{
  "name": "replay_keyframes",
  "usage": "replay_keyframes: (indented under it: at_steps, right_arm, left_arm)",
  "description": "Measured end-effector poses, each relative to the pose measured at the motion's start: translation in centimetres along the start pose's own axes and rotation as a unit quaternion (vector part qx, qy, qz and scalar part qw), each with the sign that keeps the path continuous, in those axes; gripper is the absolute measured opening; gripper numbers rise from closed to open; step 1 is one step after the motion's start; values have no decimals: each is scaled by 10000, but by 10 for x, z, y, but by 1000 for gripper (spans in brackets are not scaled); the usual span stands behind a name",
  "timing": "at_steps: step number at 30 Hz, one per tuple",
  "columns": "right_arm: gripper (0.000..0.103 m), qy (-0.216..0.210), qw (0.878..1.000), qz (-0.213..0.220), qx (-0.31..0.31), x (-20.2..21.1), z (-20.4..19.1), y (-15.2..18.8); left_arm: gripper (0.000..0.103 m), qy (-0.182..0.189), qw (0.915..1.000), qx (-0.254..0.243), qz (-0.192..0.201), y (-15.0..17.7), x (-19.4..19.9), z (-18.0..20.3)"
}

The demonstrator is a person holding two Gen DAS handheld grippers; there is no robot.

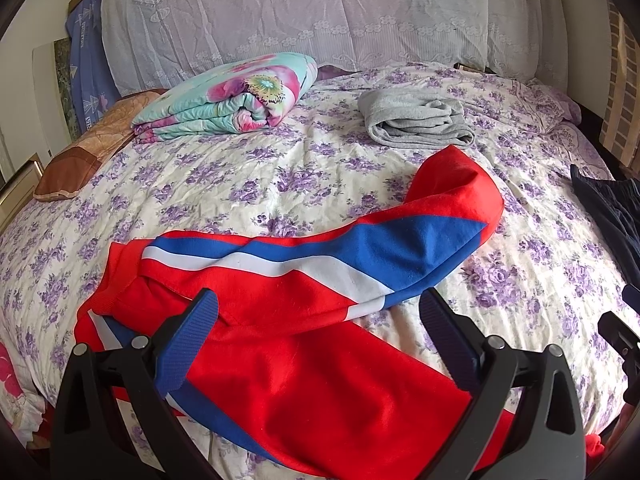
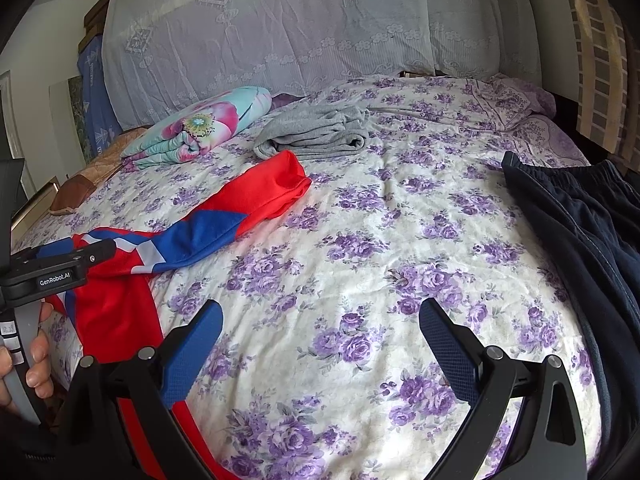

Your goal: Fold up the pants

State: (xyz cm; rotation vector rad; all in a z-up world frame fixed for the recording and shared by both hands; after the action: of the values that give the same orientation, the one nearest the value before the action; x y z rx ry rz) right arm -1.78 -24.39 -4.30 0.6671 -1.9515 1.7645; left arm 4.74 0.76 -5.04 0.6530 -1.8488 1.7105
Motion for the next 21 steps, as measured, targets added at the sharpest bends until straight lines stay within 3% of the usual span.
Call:
replay_keyframes:
  at_steps: [21]
  right_arm:
    - [99,-4,10000,-21,-10,-2,0,2]
  left_arm:
    - [98,11,10000,-4,-11,2,-1,0]
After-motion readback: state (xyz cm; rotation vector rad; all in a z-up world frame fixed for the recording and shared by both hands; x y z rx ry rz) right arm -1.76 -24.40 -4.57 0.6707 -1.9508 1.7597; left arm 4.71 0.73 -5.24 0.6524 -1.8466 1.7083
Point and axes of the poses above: each gripper's, at about its wrist camera, not at the fingertips, and x roughly against the way its jaws point, z to its right, y to its underside, the point moved 6 cm from there along -x, roughly the way its jaws point
